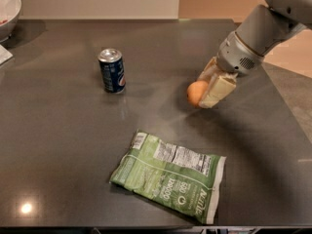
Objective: Move orange near green jalapeno chip bag
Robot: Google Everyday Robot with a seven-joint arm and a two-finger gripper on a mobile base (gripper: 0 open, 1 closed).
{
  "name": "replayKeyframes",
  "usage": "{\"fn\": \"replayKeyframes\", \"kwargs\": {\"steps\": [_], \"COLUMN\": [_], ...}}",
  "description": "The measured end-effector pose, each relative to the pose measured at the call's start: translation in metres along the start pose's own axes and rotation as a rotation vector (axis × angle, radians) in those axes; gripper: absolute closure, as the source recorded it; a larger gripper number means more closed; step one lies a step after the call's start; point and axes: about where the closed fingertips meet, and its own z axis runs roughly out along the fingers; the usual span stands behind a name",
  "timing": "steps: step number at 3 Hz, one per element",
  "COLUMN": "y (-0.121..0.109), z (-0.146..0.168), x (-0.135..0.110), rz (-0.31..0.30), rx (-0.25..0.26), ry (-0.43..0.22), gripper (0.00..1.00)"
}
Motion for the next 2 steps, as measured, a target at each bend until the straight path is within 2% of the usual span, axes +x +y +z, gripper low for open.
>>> {"fn": "replayKeyframes", "kwargs": {"steps": [1,2], "y": [0.023,0.041], "z": [0.012,0.025], "x": [0.002,0.002], "rz": [-0.032,-0.055], "rx": [-0.033,-0.065], "ry": [0.005,0.006], "gripper": [0.83,0.6]}}
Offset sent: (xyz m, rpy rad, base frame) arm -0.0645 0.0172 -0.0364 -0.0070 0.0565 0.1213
